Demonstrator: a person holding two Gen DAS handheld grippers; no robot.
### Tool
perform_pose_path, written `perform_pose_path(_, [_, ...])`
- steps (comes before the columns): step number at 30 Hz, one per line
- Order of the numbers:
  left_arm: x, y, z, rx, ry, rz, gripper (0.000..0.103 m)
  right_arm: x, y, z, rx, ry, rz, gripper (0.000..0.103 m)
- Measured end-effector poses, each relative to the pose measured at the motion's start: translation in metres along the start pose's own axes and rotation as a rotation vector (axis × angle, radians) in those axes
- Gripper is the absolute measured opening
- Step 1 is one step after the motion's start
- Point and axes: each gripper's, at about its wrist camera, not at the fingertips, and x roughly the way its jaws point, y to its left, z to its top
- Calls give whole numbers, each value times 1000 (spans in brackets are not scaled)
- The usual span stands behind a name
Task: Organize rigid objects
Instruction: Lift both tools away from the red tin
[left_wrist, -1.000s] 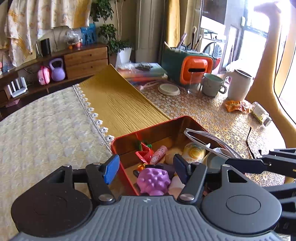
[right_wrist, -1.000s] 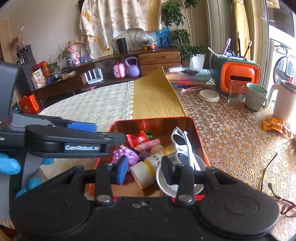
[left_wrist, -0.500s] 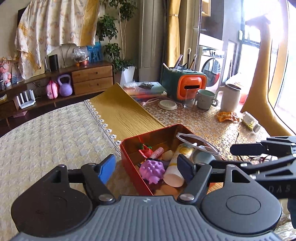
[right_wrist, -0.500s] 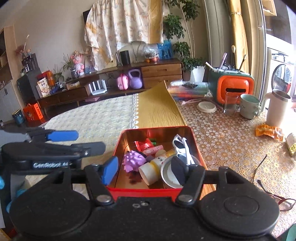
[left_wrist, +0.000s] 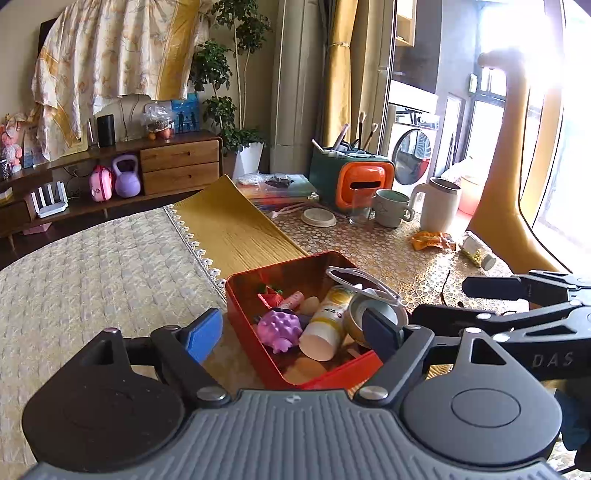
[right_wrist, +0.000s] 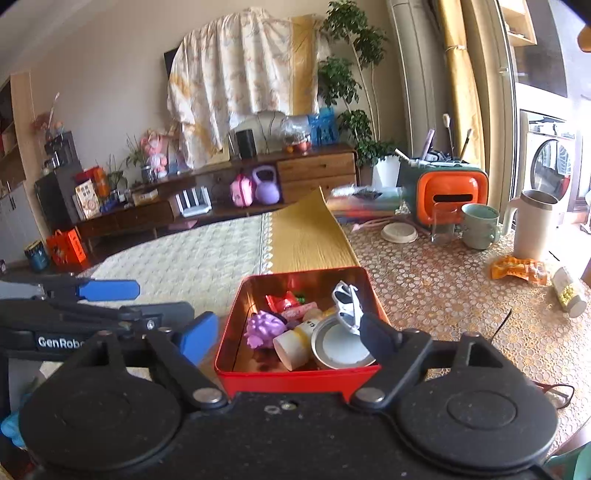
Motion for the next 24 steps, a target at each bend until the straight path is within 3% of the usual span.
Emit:
perform_pose_path(6, [-2,-3,-4,-29,14,-17,88,-12,-3,-3,4,-35,3,98])
perform_pose_path(9, [-2,-6,-6,-32,18,-11,98,-17,-2,-6,-2,-54,0,103])
perform_pose_path(24, [-18,-9,-9,-24,-35,11,103,-23,-1,-13,28,-52,9,103])
